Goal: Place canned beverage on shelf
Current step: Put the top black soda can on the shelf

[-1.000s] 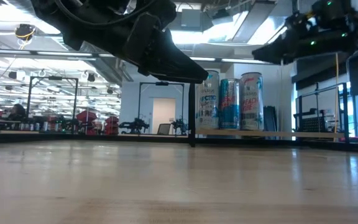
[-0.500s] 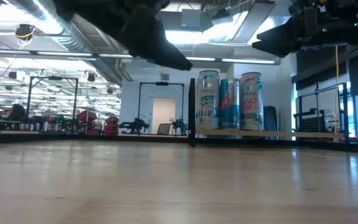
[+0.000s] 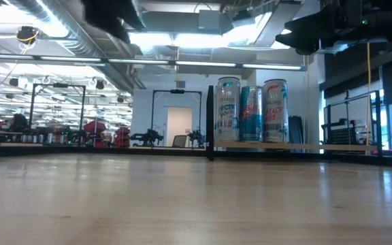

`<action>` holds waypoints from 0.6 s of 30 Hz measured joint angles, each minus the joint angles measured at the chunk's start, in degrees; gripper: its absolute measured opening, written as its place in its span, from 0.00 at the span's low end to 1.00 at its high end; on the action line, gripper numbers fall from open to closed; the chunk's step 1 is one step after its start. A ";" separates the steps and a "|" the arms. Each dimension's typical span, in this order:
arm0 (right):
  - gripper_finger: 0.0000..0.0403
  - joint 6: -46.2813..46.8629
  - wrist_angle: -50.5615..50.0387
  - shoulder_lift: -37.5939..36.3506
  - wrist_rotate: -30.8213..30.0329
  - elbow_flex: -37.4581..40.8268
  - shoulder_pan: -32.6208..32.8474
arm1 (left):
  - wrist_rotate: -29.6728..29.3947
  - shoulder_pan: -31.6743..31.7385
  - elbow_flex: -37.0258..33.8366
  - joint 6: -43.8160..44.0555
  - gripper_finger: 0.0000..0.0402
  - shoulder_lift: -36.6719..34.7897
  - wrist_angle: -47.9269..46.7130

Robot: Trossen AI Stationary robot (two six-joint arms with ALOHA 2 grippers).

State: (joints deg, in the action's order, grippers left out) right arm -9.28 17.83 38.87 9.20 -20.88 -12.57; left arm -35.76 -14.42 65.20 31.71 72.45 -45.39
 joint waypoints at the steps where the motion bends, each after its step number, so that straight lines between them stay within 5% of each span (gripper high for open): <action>1: 0.79 0.00 0.02 0.00 -0.07 0.00 0.02 | 0.06 -0.53 0.67 3.28 0.86 -0.74 -3.61; 13: 0.79 1.30 0.02 0.02 0.97 0.00 -0.05 | 10.76 -3.34 2.29 36.68 0.85 -2.75 -43.65; 18: 0.79 3.60 -0.05 1.59 4.84 0.09 -0.01 | 17.06 -3.41 2.29 41.47 0.85 -3.42 -44.00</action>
State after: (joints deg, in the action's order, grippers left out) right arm -5.68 17.78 40.47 14.04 -20.80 -12.59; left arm -18.70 -17.83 67.49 73.18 69.04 -89.39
